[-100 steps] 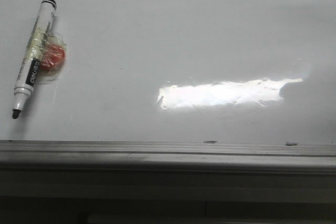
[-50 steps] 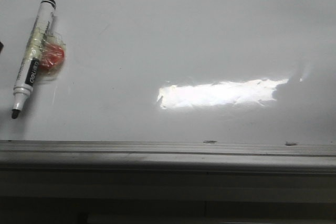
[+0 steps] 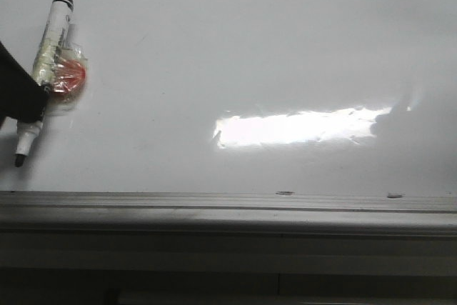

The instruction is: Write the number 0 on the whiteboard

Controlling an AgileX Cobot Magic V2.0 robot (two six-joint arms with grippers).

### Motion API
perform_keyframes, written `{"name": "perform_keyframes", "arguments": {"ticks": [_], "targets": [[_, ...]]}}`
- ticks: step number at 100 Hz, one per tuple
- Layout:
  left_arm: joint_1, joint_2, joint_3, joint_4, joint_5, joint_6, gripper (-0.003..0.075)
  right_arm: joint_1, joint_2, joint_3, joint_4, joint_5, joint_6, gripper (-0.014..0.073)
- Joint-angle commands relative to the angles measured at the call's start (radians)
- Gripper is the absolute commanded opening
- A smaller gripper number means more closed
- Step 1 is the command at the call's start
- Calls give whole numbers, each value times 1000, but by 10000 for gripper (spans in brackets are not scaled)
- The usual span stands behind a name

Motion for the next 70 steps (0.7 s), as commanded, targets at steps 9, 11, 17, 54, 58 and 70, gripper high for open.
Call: {"name": "perform_keyframes", "arguments": {"ticks": [9, 11, 17, 54, 58, 70], "targets": [[-10, 30, -34, -21, -40, -7, 298, 0, 1, -33, -27, -73, -7, 350], [-10, 33, -34, -21, -40, -7, 281, 0, 1, -33, -27, -75, -7, 350], [-10, 47, -34, -19, -37, -7, 218, 0, 1, -33, -27, -83, -7, 350], [-49, 12, -60, -19, 24, 192, -20, 130, 16, -33, -31, -476, -111, 350], [-78, -13, -75, -19, 44, 269, -20, 169, 28, -35, -49, -508, -131, 350], [-176, -88, -127, -17, 100, 505, -20, 300, 89, -43, -204, -524, -133, 350]]}}
